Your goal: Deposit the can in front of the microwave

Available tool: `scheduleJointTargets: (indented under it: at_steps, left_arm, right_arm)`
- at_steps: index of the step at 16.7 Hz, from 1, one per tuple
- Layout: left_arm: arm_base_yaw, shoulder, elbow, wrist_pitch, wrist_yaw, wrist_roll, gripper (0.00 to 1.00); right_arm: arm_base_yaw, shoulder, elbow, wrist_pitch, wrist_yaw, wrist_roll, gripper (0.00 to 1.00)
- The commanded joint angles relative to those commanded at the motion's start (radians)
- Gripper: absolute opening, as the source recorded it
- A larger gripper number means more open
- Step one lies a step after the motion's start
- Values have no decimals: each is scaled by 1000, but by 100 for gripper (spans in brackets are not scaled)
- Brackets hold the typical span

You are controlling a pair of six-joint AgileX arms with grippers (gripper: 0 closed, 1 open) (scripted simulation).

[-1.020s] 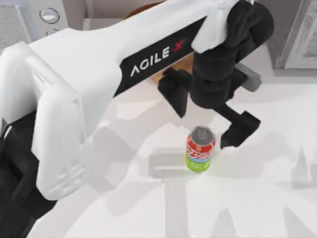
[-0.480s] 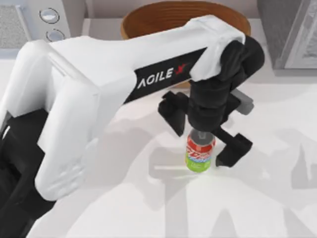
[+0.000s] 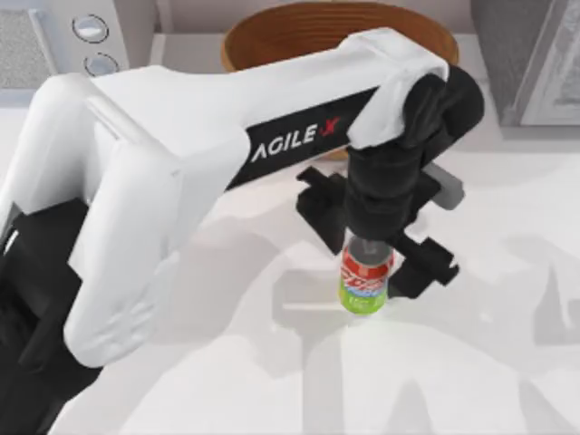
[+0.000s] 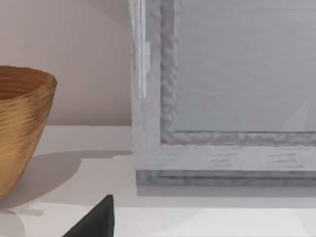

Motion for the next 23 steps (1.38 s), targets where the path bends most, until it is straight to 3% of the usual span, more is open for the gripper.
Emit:
scheduleJointTargets:
  at_steps: [8,18,23]
  left_arm:
    - [0,0,0,0,0,0,2]
    - [1,0,4,-4,1,1,0]
    - [0,-2,128,-131,1,0,0]
  right_arm:
    - [0,0,0,0,0,0,100]
    - [0,0,0,0,0,0,100]
    - [0,0,0,0,0,0,100]
